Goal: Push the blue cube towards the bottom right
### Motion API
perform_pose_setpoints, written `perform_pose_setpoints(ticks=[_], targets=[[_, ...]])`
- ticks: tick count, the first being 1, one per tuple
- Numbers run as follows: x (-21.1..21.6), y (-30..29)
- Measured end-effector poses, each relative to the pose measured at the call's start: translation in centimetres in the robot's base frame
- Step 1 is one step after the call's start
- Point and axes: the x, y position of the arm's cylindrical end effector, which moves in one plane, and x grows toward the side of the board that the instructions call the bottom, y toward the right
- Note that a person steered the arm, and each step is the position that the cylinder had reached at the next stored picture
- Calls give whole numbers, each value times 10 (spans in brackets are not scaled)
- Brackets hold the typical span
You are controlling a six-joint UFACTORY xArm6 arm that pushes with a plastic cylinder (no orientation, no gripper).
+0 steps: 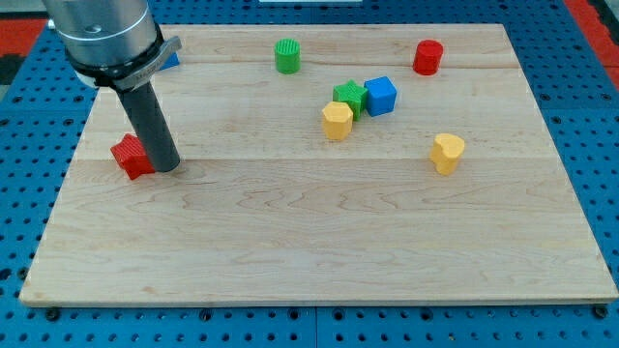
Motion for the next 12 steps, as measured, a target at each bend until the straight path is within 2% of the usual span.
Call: perform_pose_setpoints(ticks=[2,5,7,8,9,10,12], targets=[[1,88],[3,134],[-43,213],[-51,242],[-58,297],[-109,321],[-153,273]])
